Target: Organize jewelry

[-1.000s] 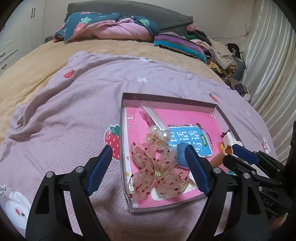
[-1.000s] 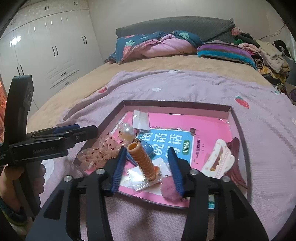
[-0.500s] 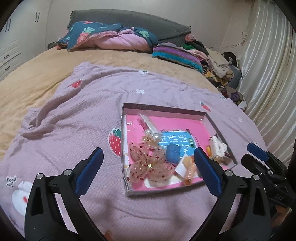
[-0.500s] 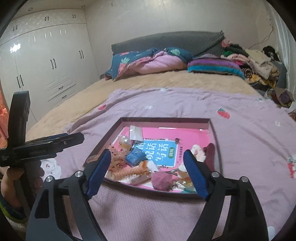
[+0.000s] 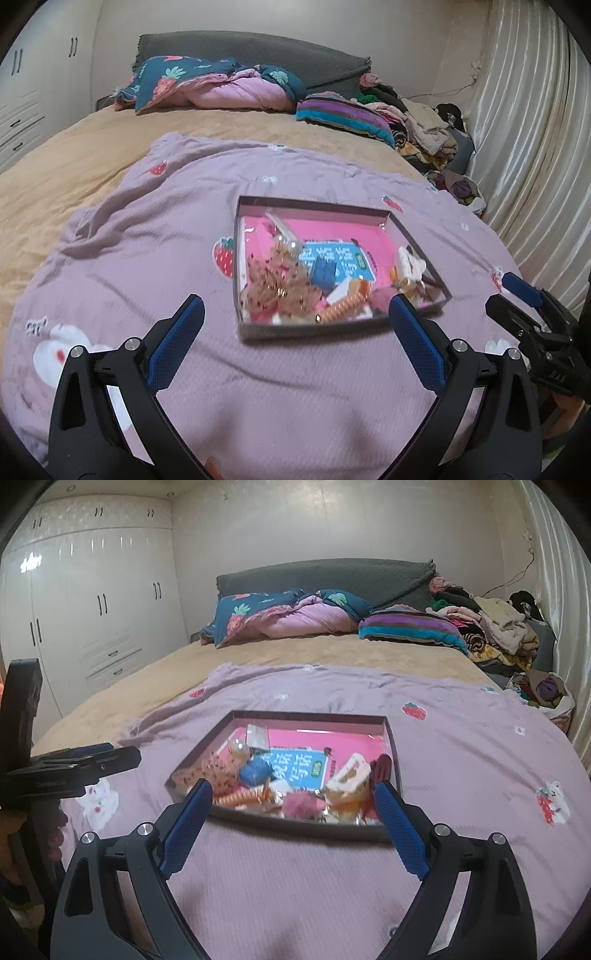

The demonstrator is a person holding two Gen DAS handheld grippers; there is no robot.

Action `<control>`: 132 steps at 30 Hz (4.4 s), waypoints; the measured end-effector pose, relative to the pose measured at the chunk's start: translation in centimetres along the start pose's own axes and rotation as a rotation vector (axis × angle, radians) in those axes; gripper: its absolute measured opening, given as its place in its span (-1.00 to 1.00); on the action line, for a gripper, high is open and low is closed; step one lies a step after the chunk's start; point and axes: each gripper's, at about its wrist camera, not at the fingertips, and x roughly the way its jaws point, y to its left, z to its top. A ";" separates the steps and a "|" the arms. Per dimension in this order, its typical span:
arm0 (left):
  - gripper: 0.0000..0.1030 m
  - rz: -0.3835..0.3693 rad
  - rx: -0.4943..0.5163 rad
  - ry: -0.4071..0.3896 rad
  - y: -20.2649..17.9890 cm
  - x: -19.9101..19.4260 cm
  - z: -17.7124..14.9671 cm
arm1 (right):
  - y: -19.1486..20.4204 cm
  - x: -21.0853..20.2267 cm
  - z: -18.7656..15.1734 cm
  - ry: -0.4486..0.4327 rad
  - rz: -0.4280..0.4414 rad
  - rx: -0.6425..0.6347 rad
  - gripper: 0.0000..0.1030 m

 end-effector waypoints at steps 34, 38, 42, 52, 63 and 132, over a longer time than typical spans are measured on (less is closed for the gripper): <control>0.81 0.018 0.057 0.027 -1.2 -0.5 -7.0 | 0.4 -1.5 -6.6 0.083 -0.089 0.039 0.92; 0.81 0.016 0.056 0.027 -1.2 -0.5 -7.1 | 0.3 -1.5 -6.6 0.082 -0.085 0.042 0.92; 0.81 0.018 0.056 0.032 -1.3 -0.3 -7.1 | 0.1 -1.4 -6.6 0.081 -0.085 0.051 0.92; 0.81 0.025 0.050 0.038 -1.4 -0.3 -7.1 | 0.2 -1.3 -6.6 0.088 -0.082 0.050 0.92; 0.81 0.026 0.046 0.031 -1.3 -0.5 -6.9 | 0.2 -1.1 -6.8 0.091 -0.082 0.046 0.92; 0.81 0.055 0.042 0.060 -1.0 0.0 -7.0 | 0.3 -0.8 -6.9 0.099 -0.088 0.036 0.92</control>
